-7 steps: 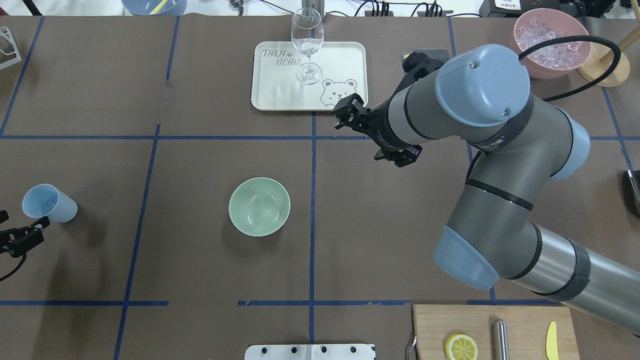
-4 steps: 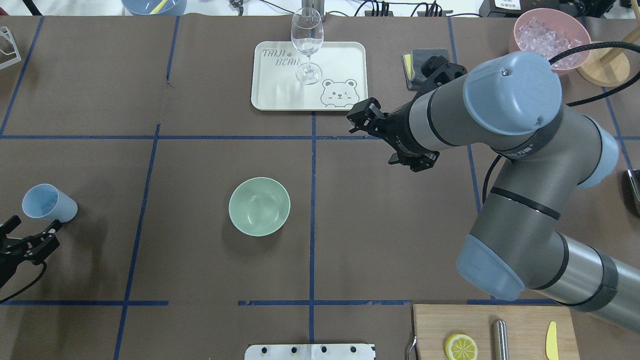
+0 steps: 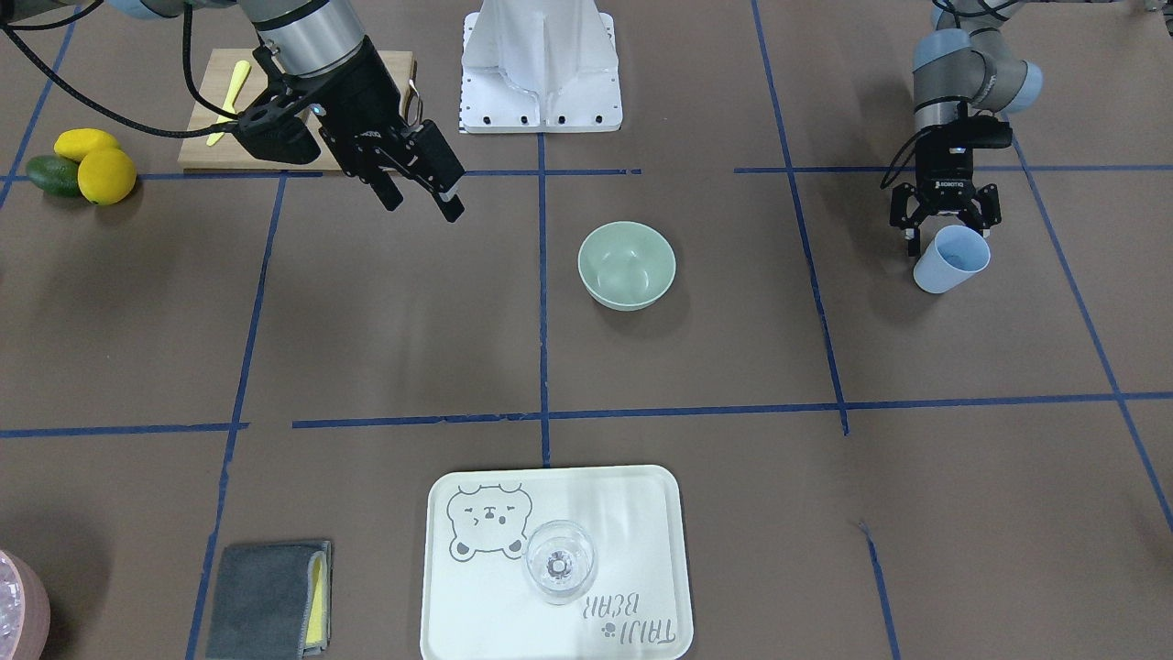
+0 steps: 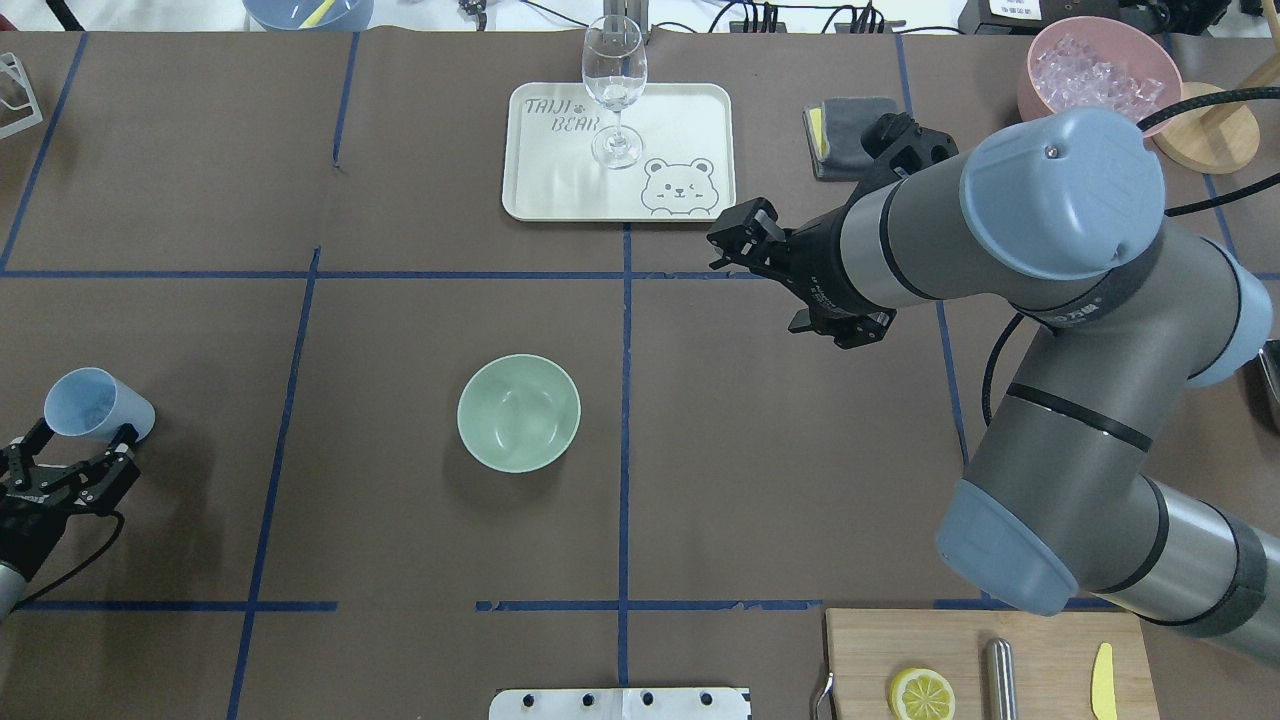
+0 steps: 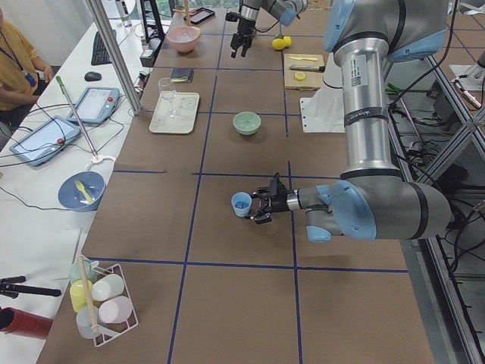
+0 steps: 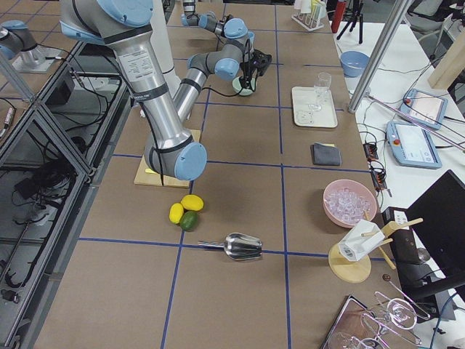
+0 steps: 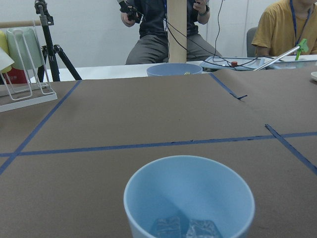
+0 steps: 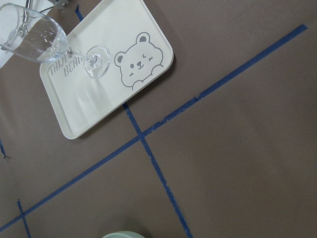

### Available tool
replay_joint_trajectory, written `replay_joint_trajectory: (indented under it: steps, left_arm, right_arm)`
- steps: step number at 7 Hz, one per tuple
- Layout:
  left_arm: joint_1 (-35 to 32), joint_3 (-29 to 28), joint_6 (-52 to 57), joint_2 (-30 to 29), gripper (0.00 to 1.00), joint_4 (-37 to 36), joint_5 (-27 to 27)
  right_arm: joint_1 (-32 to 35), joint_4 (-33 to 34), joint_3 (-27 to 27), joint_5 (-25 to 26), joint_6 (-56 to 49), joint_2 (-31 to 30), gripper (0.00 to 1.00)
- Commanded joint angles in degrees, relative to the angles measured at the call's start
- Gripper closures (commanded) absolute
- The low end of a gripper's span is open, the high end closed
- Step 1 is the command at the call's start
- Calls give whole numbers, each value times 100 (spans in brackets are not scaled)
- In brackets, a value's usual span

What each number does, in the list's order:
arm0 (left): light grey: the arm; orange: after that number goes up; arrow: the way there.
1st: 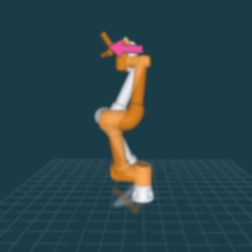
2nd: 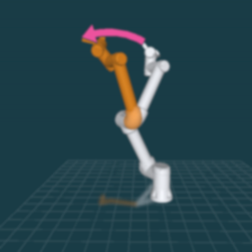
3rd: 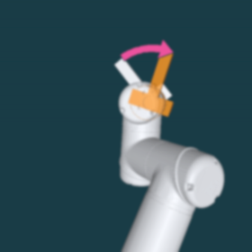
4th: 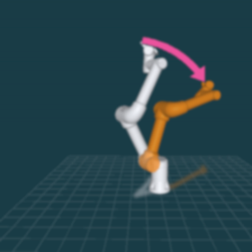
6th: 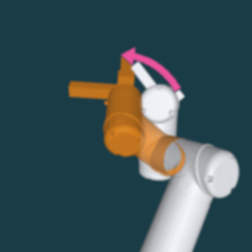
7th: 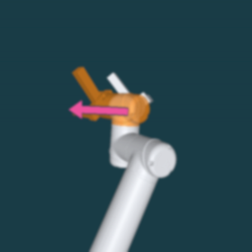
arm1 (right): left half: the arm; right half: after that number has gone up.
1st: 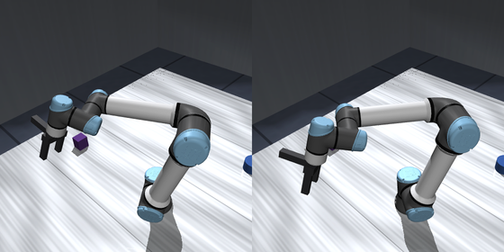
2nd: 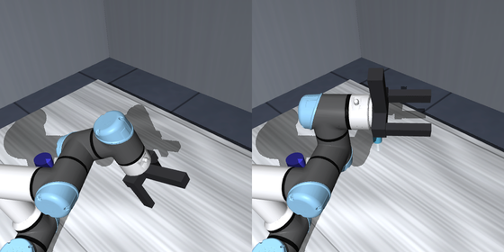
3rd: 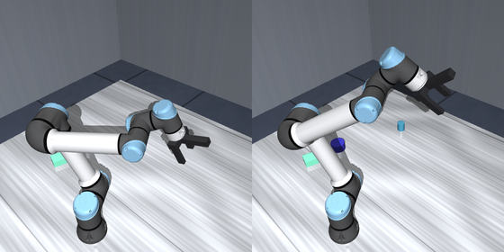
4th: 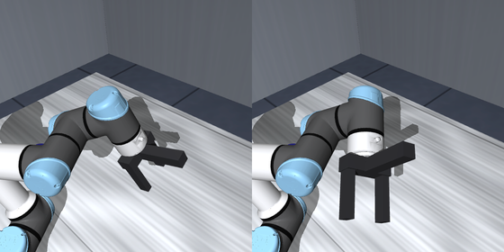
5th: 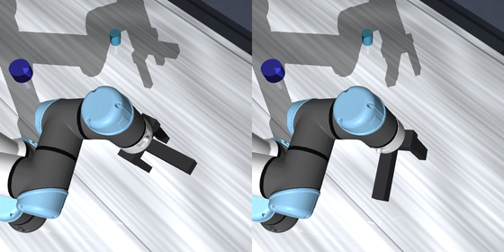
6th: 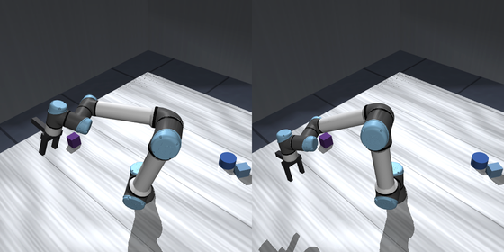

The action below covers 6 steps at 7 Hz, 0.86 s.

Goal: Pour ice into bowl

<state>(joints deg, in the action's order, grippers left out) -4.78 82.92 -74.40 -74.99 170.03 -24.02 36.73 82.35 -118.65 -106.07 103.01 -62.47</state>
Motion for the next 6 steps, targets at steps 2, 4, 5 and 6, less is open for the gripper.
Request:
replay_joint_trajectory:
  steps: [2,4,5,6]
  left_arm:
    - [-285,-74,-5,-121,1,-23,29]
    - [-594,-170,31,-349,1,-76,-85]
    - [-612,-292,31,-436,1,-76,-103]
    - [-647,-320,22,-455,2,-76,-103]
  right_arm:
    - [9,0,-123,-1,0,6,0]
    - [1,0,-132,-1,0,-20,0]
    - [1,0,-132,-1,0,-11,0]
    - [1,0,-123,-1,0,-20,0]
